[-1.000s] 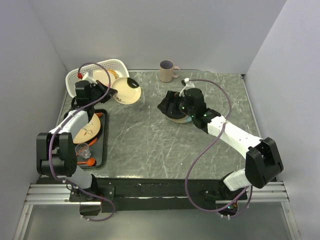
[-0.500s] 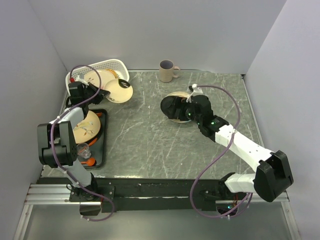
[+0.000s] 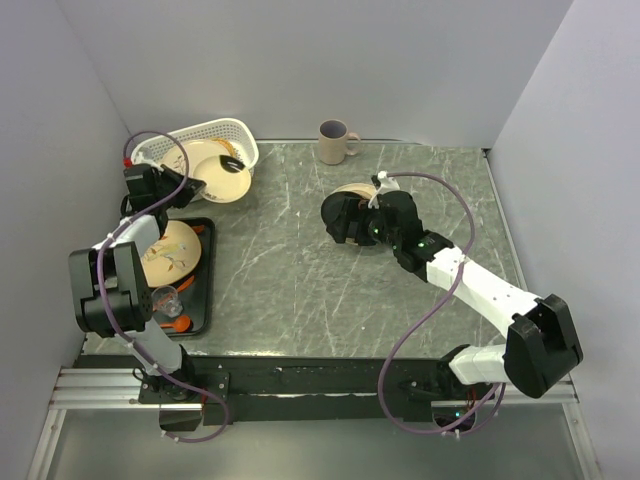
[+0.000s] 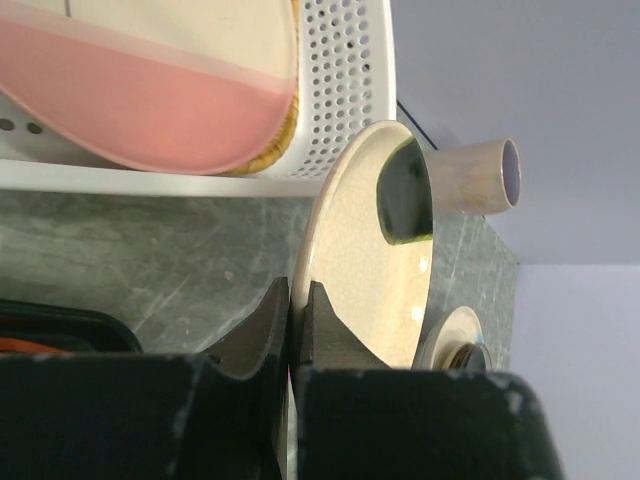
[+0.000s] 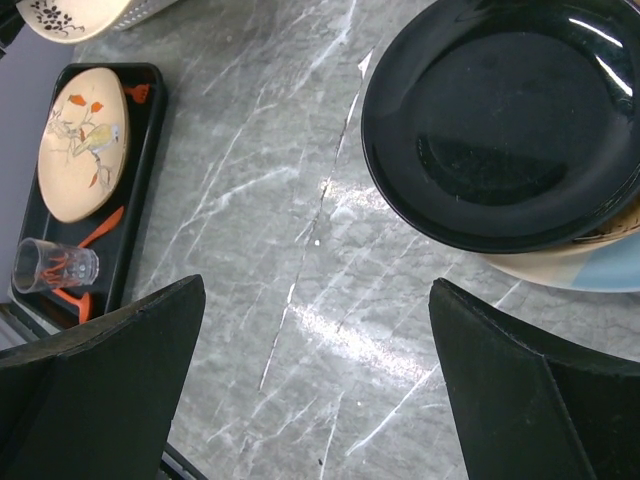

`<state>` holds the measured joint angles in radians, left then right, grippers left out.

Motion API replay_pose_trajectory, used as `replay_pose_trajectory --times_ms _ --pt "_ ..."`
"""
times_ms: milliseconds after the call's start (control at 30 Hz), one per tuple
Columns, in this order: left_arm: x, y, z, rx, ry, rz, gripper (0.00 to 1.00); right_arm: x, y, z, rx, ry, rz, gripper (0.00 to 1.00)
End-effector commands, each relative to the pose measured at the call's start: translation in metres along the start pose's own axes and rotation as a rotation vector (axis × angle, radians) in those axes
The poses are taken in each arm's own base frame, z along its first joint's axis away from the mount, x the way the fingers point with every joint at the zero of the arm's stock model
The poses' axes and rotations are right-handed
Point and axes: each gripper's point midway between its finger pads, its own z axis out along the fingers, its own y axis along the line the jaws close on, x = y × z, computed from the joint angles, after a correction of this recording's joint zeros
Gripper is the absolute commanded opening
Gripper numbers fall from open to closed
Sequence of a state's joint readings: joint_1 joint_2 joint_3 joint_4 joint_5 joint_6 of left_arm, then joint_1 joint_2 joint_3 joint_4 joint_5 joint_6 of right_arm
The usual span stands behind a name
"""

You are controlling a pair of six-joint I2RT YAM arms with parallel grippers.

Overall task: Place the plates into the plastic bin on the countertop
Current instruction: Place the plate in the plastic bin.

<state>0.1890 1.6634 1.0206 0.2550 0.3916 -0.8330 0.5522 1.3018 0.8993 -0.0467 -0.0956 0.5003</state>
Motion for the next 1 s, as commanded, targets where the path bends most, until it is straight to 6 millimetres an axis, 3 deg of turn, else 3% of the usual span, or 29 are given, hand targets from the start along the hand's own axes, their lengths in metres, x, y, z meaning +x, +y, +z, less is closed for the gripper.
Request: replay_pose_trajectory --times_ms 0,467,733,967 --pt "-0.030 -0.026 -0.005 0.048 -0.079 0.031 0.01 -0.019 0.014 -0.006 -0.036 -0.049 -0.022 1.00" --pt "-0.049 -0.016 0.025 0.030 -0.105 -0.044 0.01 -0.011 0.001 -0.024 0.006 -0.069 -0.013 1.00" --pt "-0.059 -0.006 0.027 0.003 -0.129 -0.054 0.01 -0.011 0.003 -0.023 0.002 -0.046 -0.052 1.00" --pt "-0.079 0.007 0.022 -0.043 -0.178 -0.067 0.01 -0.009 0.008 -0.015 -0.028 -0.021 -0.075 1.00"
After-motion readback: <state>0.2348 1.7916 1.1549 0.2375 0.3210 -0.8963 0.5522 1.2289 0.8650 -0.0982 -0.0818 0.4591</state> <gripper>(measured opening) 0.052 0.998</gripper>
